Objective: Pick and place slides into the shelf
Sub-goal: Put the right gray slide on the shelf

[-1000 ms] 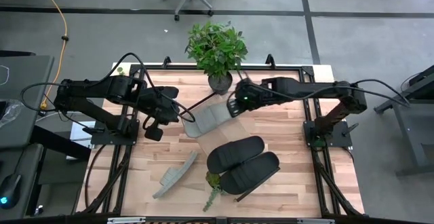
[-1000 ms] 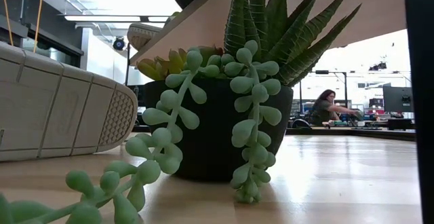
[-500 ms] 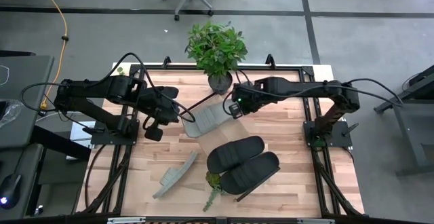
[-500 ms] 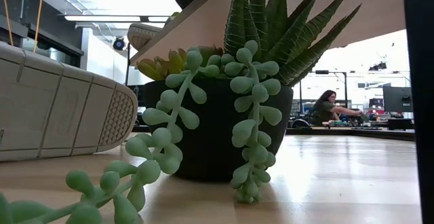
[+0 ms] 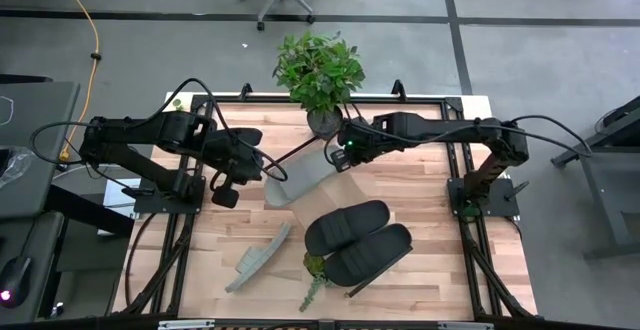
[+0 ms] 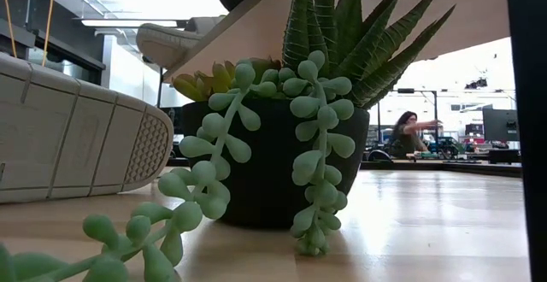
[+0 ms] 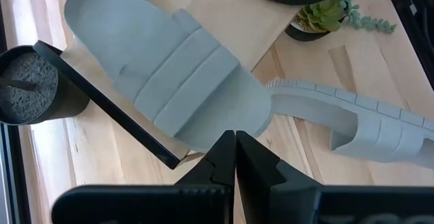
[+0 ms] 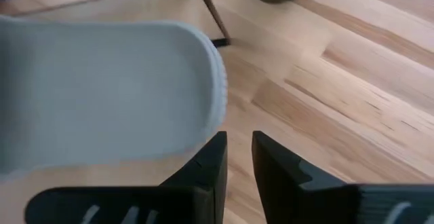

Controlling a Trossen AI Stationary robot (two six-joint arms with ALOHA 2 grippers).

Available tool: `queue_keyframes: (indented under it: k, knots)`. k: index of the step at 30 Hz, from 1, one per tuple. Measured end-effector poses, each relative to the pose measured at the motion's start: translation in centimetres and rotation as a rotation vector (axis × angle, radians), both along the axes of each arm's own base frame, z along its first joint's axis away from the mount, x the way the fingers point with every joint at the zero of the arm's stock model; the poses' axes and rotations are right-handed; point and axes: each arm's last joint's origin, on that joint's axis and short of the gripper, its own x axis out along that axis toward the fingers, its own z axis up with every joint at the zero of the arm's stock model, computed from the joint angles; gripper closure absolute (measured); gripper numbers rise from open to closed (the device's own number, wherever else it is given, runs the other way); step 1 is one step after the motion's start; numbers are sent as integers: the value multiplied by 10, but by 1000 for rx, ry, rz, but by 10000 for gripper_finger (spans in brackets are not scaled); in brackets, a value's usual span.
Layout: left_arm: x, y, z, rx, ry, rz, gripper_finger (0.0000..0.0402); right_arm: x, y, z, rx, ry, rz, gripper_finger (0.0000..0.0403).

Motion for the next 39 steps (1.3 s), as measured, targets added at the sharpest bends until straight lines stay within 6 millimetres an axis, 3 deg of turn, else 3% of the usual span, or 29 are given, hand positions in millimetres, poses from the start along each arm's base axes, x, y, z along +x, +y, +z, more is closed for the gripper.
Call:
queue_keyframes:
  k: [8, 19, 25, 32, 39]
  knots:
    - [0, 0, 0, 3, 3, 0, 399, -7, 1, -3, 45, 71, -13, 341]
    - [2, -1, -1, -3, 4, -43, 399, 3, 8, 2, 117, -41, 63, 341]
    - [17, -2, -12, -46, 54, -101, 399, 11, 15, 10, 136, -164, 150, 341]
    - [40, -5, -28, -115, 99, -152, 399, 12, 15, 10, 153, -176, 157, 341]
    - [51, -4, -36, -92, 121, -130, 399, 13, 16, 11, 174, -183, 183, 341]
